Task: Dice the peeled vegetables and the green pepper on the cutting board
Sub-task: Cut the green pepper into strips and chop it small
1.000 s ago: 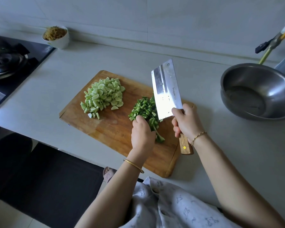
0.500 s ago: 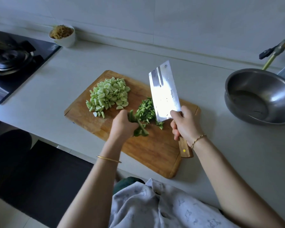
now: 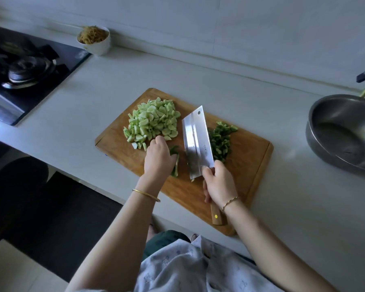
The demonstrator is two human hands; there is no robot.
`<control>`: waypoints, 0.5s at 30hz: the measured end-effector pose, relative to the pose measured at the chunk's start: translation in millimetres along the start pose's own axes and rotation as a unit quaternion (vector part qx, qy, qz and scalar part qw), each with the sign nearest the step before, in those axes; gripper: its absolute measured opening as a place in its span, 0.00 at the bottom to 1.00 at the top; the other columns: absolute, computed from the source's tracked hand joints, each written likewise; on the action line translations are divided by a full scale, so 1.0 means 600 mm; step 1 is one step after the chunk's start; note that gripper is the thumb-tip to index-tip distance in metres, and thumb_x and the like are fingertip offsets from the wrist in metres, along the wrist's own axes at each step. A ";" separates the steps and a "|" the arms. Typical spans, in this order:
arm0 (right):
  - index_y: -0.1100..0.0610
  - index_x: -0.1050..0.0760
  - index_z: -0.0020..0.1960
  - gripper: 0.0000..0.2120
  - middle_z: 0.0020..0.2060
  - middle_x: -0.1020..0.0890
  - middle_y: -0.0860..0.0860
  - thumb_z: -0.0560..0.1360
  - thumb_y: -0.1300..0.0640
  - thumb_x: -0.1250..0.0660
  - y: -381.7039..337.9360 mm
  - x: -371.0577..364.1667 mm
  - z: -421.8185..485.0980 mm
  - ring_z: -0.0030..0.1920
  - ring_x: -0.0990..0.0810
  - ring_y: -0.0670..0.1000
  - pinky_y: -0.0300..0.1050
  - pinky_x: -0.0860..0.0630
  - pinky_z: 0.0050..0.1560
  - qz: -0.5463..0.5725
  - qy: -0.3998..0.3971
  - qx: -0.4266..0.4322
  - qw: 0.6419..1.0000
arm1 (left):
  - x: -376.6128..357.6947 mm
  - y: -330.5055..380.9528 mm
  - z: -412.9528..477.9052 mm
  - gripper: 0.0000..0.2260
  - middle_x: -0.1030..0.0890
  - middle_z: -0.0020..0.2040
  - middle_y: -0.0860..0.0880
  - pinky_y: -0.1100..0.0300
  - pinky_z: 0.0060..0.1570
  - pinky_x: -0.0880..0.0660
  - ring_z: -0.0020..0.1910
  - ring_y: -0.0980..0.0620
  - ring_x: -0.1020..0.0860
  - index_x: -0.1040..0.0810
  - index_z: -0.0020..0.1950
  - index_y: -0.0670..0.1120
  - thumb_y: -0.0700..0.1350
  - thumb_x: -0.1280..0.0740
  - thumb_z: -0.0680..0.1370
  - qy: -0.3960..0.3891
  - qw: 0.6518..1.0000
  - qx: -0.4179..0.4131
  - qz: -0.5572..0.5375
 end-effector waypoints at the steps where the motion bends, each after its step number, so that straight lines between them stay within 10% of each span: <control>1: 0.60 0.32 0.46 0.08 0.31 0.26 0.55 0.81 0.56 0.42 -0.001 0.002 0.004 0.23 0.28 0.49 0.48 0.26 0.26 -0.011 0.009 0.001 1.000 | -0.003 0.001 -0.009 0.18 0.29 0.55 0.44 0.52 0.51 0.31 0.55 0.43 0.29 0.34 0.58 0.41 0.47 0.31 0.75 0.013 1.000 0.002 0.010; 9: 0.59 0.36 0.68 0.17 0.31 0.26 0.52 0.82 0.54 0.44 -0.016 0.016 0.016 0.23 0.30 0.46 0.37 0.30 0.21 0.004 -0.007 -0.013 1.000 | -0.040 -0.011 -0.046 0.16 0.28 0.64 0.46 0.53 0.60 0.36 0.63 0.43 0.33 0.31 0.63 0.43 0.42 0.34 0.77 0.038 0.995 -0.071 0.065; 15: 0.59 0.32 0.57 0.10 0.31 0.26 0.52 0.82 0.54 0.43 -0.025 0.030 0.009 0.22 0.31 0.45 0.36 0.30 0.21 -0.034 -0.001 0.019 0.999 | -0.041 -0.023 -0.042 0.10 0.18 0.53 0.47 0.49 0.50 0.27 0.53 0.41 0.23 0.19 0.54 0.44 0.38 0.29 0.73 0.093 0.976 -0.195 0.041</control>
Point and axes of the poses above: each hand's wrist, its own z-axis towards the middle knuckle, its own x-axis out of the back of the hand, y = z × x, the point moved 5 cm from there along z, towards the middle knuckle
